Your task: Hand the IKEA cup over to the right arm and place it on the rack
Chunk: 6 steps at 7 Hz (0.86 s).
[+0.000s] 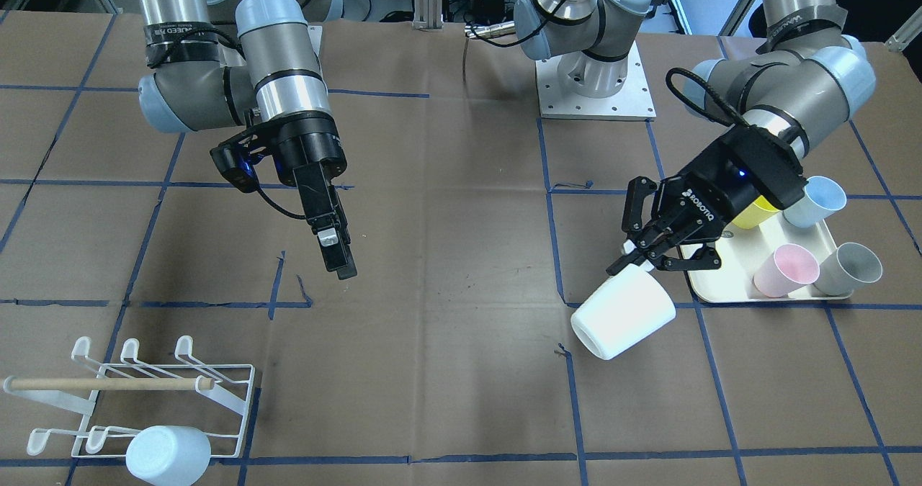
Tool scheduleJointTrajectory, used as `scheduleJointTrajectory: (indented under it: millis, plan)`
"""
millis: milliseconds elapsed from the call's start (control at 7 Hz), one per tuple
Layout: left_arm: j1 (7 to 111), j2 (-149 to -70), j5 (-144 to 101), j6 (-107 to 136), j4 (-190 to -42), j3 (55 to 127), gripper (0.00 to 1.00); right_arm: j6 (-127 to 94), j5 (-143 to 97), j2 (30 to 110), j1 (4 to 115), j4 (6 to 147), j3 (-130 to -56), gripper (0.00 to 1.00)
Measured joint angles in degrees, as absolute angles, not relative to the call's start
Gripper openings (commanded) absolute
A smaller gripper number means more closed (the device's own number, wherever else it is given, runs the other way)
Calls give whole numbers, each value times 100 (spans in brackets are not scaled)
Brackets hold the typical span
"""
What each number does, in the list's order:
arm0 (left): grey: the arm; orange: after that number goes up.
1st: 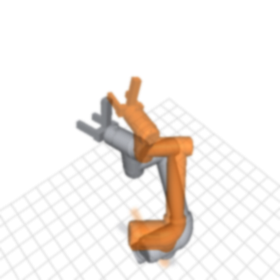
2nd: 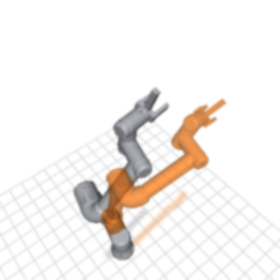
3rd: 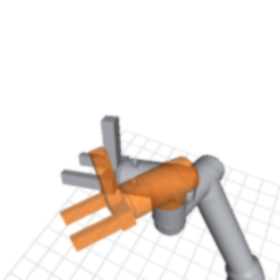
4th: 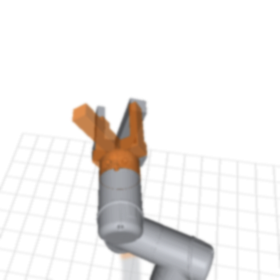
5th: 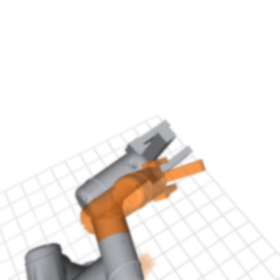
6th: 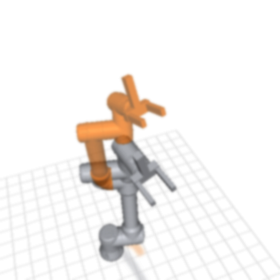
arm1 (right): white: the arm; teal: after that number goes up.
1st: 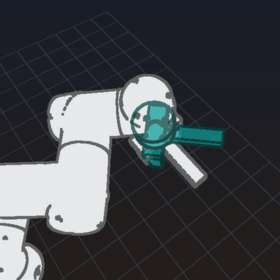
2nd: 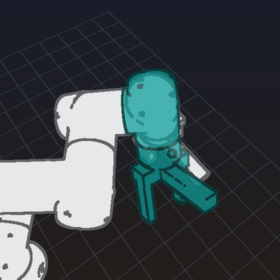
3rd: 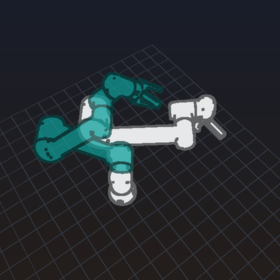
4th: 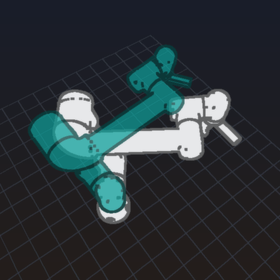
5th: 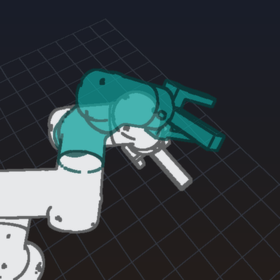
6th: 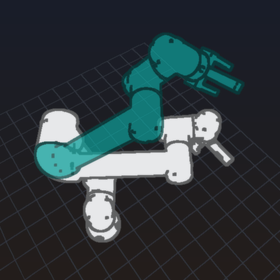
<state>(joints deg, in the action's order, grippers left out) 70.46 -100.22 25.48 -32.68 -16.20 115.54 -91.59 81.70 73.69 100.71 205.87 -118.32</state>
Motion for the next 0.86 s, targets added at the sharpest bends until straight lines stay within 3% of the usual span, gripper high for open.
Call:
scheduleJointTrajectory:
  millis: [857]
  plan:
    - [7792, -10513, 2286, -2993, 794, 12321, 1, -9382, 7324, 7123, 10286, 20538, -11767, 100]
